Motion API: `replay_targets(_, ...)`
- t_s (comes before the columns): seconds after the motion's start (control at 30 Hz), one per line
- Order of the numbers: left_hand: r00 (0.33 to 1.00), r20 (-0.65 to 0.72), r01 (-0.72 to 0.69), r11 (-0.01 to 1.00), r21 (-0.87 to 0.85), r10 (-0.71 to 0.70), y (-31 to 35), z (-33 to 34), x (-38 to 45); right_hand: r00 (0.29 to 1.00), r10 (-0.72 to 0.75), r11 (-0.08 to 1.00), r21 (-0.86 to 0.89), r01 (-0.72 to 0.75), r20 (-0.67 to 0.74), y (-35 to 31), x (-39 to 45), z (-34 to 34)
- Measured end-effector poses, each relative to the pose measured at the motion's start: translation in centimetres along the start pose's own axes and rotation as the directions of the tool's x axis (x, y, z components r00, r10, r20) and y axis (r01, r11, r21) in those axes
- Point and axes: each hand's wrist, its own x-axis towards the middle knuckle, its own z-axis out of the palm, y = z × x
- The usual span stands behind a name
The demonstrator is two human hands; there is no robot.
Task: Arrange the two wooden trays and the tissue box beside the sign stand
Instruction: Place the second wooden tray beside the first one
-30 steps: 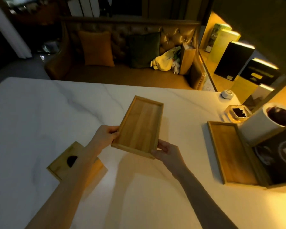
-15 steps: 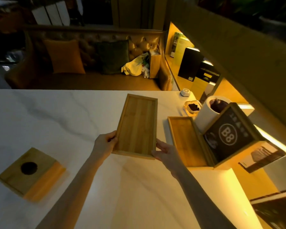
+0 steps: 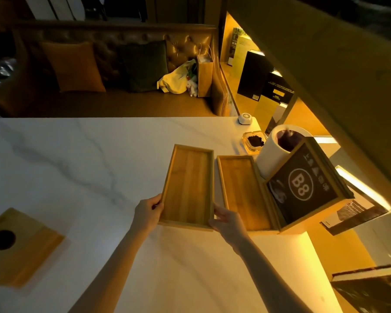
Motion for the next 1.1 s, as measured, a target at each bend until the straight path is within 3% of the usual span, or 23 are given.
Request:
replay_targets(0.43,0.998,0.022,0.066,0.998,-0.024,-0.065,-1.3,3.2,2.1,0.997,0.076,0.997,-0.011,-0.076,-0.011,2.3,2.5,-0.5)
replay_targets(0.77,0.992,0.002,0.124,0.992,-0.02,-0.124,-2.5,4.4,2.4,0.999,0.021,0.988,-0.15,-0.028,-0.047,2.8,2.8,0.4)
replay_targets(1.1,0.999,0.005,0.039,0.998,0.05,-0.04,-3.5,4.9,3.0,0.974,-0.002,0.972,-0.228,-0.051,-0.227,3.5,3.0,1.7)
